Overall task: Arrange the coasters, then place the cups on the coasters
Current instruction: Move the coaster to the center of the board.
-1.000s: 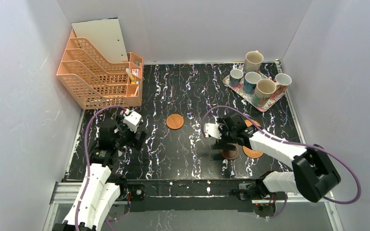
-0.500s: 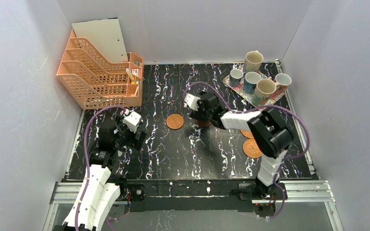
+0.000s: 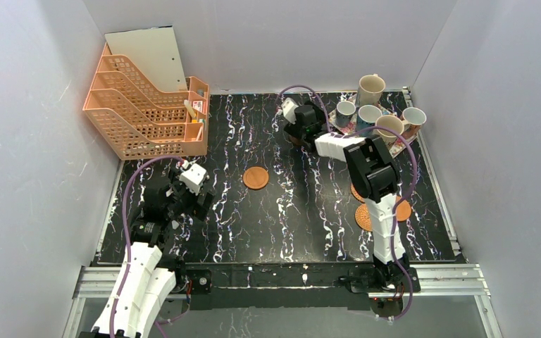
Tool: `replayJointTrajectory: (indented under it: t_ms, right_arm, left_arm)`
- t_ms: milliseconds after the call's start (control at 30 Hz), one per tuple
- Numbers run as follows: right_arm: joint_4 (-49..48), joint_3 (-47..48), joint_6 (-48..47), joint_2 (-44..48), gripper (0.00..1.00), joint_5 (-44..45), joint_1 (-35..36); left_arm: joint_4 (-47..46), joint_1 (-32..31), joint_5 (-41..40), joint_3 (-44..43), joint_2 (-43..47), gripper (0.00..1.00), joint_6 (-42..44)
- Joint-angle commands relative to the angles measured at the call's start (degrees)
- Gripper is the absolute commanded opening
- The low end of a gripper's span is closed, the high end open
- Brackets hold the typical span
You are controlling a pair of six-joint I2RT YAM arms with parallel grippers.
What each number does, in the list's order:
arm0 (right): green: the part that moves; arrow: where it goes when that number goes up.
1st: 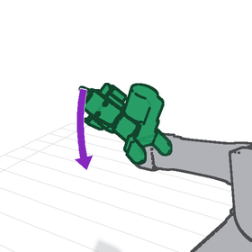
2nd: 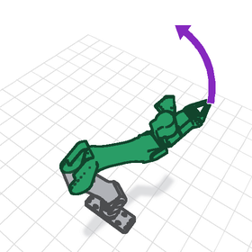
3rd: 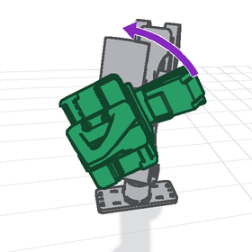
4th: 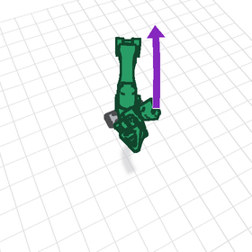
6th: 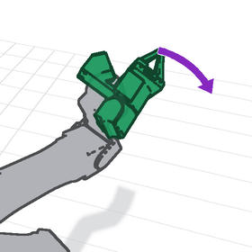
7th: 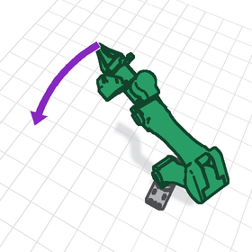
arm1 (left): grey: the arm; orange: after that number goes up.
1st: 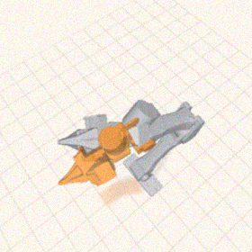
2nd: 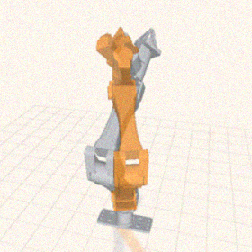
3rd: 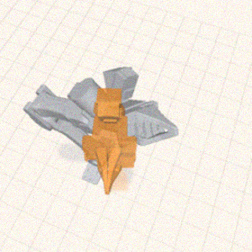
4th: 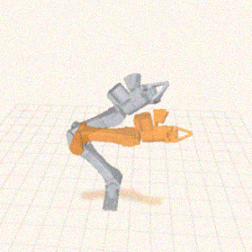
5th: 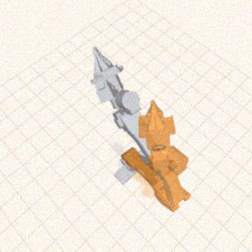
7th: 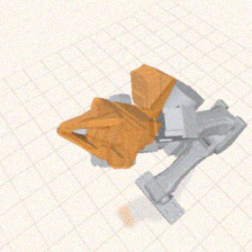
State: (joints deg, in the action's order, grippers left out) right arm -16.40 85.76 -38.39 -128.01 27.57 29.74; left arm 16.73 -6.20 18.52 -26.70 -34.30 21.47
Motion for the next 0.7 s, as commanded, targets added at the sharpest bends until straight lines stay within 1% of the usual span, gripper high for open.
replayJointTrajectory:
  t_ms: [0, 200, 467, 667]
  right_arm:
    - [7.29, 0.92, -2.48, -2.59, 0.98, 1.73, -2.18]
    - [8.71, -2.88, -3.09, 2.23, 0.98, -7.86, -0.83]
    - [10.41, 0.77, -1.67, 0.29, 0.98, -7.09, 0.41]
    - [13.75, 0.91, 0.65, 0.29, 0.98, -11.86, 1.94]
  left_arm:
    - [0.43, 0.13, 0.42, 0.36, 0.55, 0.97, 0.38]
    - [0.49, 0.13, 0.32, 0.33, 0.44, 0.97, 0.41]
    - [0.41, 0.22, 0.24, 0.33, 0.62, 0.97, 0.41]
    - [0.43, 0.22, 0.37, 0.33, 0.62, 0.97, 0.41]
